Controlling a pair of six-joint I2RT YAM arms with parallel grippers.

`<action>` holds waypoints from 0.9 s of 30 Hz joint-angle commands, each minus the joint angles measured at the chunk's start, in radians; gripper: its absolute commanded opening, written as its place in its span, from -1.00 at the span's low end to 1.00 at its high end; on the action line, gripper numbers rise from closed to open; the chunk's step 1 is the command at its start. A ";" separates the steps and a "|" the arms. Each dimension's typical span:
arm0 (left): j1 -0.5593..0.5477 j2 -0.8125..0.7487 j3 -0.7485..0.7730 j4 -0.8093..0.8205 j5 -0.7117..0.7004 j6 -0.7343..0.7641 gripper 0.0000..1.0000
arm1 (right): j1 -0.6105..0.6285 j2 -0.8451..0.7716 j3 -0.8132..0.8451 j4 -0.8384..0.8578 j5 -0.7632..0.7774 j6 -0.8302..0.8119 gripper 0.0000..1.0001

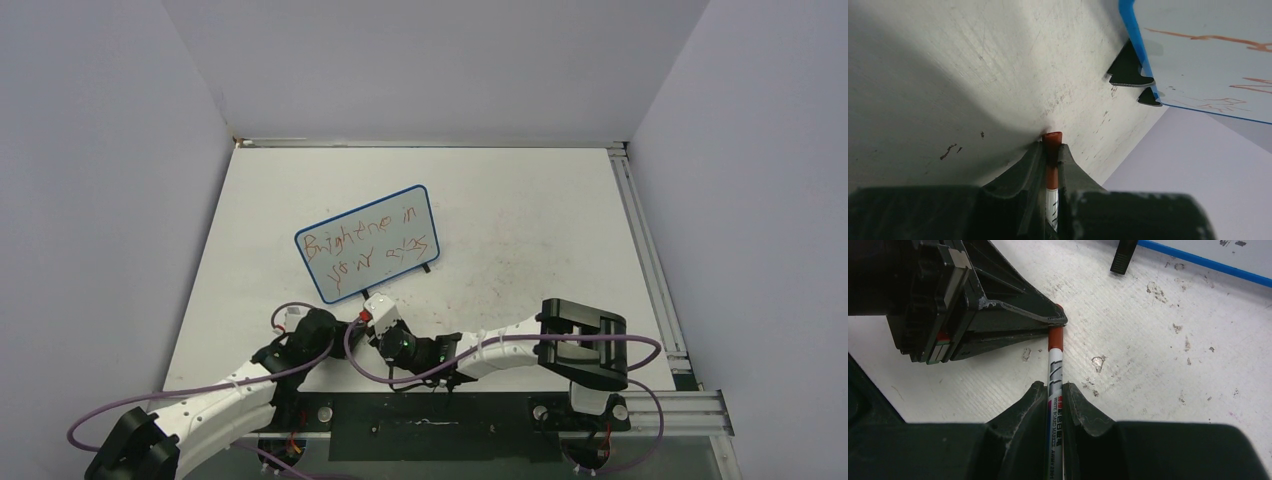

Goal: Write a sentence on the whiteboard
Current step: Insert the whiteboard marker without the cap into the pen cap.

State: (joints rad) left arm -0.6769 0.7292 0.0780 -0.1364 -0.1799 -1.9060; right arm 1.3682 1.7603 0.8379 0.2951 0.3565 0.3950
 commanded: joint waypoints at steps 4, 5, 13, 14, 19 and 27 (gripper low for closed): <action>-0.073 -0.002 -0.015 0.110 0.142 -0.041 -1.00 | -0.021 0.067 0.072 0.012 -0.016 0.012 -0.89; -0.076 0.000 -0.015 0.115 0.140 -0.043 -1.00 | -0.022 0.070 0.074 0.012 -0.014 0.013 -0.89; -0.132 0.029 -0.022 0.171 0.121 -0.076 -1.00 | -0.034 0.094 0.076 0.058 0.009 0.002 -0.89; -0.138 0.031 -0.024 0.177 0.117 -0.081 -1.00 | -0.035 0.095 0.075 0.065 0.013 -0.002 -0.89; -0.156 0.031 -0.022 0.163 0.099 -0.081 -1.00 | -0.035 0.100 0.055 0.117 0.015 -0.026 -0.89; -0.154 -0.088 -0.011 0.046 -0.003 0.015 -0.94 | -0.032 0.014 -0.101 0.225 -0.005 -0.034 -0.89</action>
State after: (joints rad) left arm -0.7895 0.7025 0.0433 -0.0753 -0.3115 -1.9400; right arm 1.3598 1.8164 0.8017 0.3634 0.3660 0.3683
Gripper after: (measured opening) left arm 0.060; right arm 0.150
